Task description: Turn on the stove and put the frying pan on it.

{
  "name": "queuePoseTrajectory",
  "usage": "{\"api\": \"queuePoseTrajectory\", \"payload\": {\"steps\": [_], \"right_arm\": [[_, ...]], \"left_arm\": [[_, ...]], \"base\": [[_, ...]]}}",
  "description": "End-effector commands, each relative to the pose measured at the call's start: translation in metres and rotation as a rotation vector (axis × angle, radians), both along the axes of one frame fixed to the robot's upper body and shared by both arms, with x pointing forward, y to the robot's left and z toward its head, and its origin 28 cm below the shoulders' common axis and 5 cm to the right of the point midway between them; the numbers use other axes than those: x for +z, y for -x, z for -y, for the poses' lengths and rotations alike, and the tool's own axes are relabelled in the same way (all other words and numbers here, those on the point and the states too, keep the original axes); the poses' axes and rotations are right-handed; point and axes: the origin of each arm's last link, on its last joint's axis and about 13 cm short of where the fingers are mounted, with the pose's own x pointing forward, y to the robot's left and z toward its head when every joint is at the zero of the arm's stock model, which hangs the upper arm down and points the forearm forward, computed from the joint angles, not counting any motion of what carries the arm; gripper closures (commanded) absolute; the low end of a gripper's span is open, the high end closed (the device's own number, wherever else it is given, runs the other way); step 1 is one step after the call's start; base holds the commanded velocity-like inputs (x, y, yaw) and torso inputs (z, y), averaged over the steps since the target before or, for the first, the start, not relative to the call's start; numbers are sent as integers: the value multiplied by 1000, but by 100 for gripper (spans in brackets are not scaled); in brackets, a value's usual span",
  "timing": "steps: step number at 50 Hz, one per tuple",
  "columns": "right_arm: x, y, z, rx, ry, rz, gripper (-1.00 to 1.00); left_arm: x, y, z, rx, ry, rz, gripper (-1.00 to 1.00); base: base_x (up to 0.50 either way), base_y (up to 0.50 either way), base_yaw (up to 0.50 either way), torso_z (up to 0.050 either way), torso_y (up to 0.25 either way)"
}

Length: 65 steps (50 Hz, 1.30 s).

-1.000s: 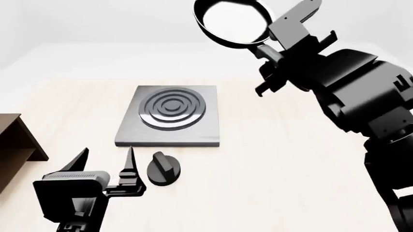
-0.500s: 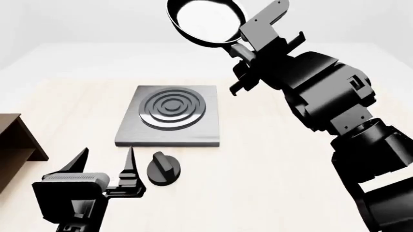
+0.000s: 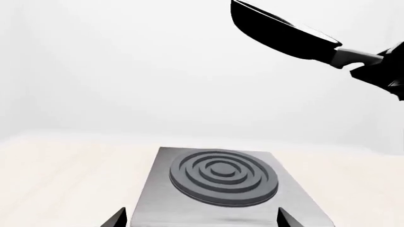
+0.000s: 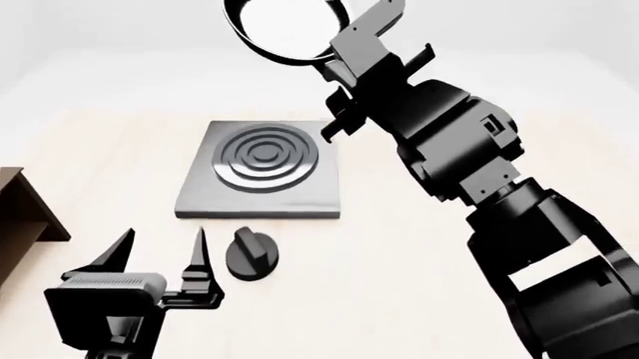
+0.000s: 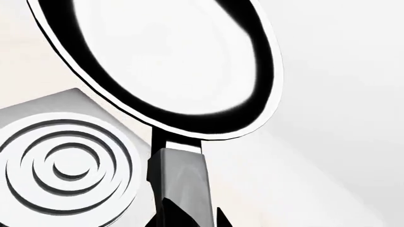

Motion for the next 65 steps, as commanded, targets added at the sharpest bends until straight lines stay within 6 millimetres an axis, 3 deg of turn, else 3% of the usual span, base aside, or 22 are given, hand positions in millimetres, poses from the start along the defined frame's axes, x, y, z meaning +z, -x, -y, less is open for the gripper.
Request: {"api": "queuePoseTrajectory", "payload": {"steps": [1, 35, 65], "right_arm": [[6, -1, -14, -2, 16, 79, 100], [-6, -2, -43, 23, -1, 83, 100], [-41, 1, -55, 72, 49, 36, 100]], "left_arm": [[0, 2, -1, -8, -8, 22, -100], [1, 2, -2, -2, -12, 24, -100], [-1, 2, -3, 13, -6, 13, -100]], "base": [[0, 0, 0, 0, -250], [-1, 0, 0, 0, -236], [0, 0, 0, 0, -3]]}}
